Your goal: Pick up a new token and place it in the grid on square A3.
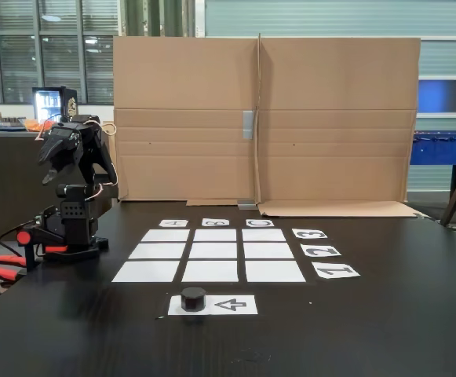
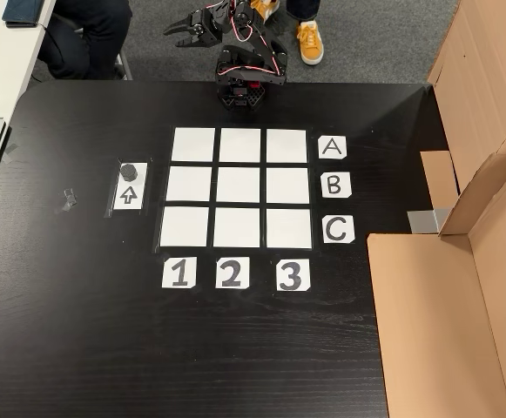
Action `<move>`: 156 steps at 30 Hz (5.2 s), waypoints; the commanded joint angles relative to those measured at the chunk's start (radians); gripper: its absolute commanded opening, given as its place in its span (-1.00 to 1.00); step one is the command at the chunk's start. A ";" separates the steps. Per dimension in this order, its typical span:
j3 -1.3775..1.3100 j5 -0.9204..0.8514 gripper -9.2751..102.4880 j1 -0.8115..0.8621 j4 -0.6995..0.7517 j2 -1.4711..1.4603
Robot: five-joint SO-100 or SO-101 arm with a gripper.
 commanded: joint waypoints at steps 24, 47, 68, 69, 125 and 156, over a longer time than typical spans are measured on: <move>-0.232 -0.002 -0.58 0.014 -0.175 -0.298; -0.749 -0.012 -0.42 -0.107 -0.164 -1.126; -1.135 -0.023 -0.25 -0.227 -0.002 -1.867; -1.146 -0.026 -0.25 -0.238 0.005 -1.898; -2.068 0.183 -0.35 -0.811 0.219 -2.704; -2.131 0.195 -0.29 -0.861 0.181 -2.832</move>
